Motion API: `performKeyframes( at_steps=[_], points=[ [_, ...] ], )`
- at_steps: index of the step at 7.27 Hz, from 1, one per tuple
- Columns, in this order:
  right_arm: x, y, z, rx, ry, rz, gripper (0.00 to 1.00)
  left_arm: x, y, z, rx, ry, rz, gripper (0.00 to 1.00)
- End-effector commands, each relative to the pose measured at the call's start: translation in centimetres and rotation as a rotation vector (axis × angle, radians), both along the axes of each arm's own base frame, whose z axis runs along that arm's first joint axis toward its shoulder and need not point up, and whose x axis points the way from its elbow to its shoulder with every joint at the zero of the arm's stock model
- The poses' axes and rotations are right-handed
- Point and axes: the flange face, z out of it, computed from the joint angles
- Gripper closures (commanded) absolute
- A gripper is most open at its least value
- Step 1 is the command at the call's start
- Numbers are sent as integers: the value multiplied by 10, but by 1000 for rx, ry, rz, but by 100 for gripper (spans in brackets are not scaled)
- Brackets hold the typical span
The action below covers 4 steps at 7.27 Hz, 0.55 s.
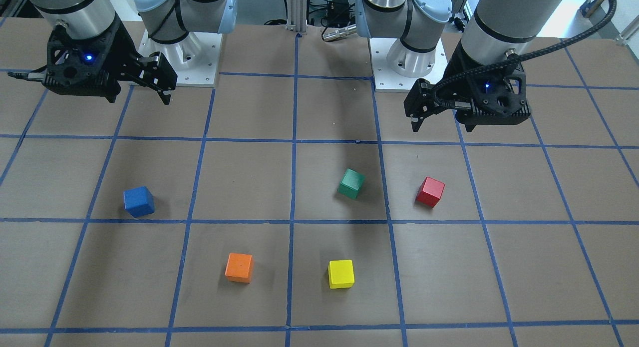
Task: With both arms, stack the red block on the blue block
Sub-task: 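Move the left gripper down toward the red cube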
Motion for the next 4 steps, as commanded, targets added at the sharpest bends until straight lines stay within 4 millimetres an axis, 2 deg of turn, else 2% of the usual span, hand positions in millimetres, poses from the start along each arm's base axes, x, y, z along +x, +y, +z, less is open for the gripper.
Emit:
performKeyframes(
  at_steps=[1,3,4],
  points=[
    [-1,-1,2,-8,3,-2,0,-3,-2,1,8,5,-15,0],
    [-1,-1,5,-17,-1,-2,0,-3,2,1,7,-3,-20,0],
    [0,-1,3,-14,-1,-2,0,-3,8,-5,19,-2,-23,0]
  ],
)
